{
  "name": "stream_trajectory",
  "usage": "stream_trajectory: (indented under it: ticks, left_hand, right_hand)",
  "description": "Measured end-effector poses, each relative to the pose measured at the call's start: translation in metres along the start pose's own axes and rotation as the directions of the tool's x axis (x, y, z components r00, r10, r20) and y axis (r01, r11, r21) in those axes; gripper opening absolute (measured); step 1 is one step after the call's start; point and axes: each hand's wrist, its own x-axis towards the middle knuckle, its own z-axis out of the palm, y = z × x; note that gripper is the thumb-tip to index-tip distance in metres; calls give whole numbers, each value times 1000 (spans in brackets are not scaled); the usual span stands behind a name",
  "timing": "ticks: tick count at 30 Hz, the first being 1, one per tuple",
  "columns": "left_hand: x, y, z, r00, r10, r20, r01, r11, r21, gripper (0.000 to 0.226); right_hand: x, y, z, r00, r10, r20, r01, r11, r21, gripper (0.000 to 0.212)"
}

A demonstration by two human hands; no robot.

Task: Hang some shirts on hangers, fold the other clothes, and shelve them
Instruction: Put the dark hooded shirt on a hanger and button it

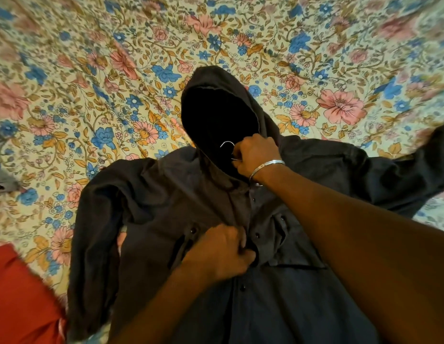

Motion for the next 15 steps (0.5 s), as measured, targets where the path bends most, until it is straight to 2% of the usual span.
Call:
stream_trajectory:
  ticks: [1,3,4,5,7,9,12,15]
  left_hand:
    - [3,-2,-6,998,6,-67,-8,1000,-24,21]
    - [19,-15,-23,936,71,-345,-51,996,67,18]
    - [31,-25,-32,876,90,-474,-23,989,147,30]
    - [42,-35,-43,837,78,-541,41,978,204,46]
    - [60,-63,-63,855,-65,-515,179,968,175,62]
    - [69,-86,-73,887,-162,-433,263,947,184,60]
    - [65,-98,-67,880,-60,-471,247,905,347,52]
    - [60,-95,-66,877,-57,-477,246,906,344,48]
  right_hand:
    - [0,1,6,999,27,-29,-25,999,48,21]
    - [0,1,13,996,46,-71,-40,996,86,16]
    - [-1,-1,14,996,32,-80,-27,998,58,15]
    - [-1,-1,14,995,16,-95,-14,1000,23,14]
    - [0,0,10,988,39,-152,-43,999,-21,15]
    - [3,7,4,975,99,-200,-108,994,-34,19]
    - [9,20,-4,977,137,-166,-140,990,-10,23]
    - [9,21,-11,991,112,-80,-113,993,-13,24]
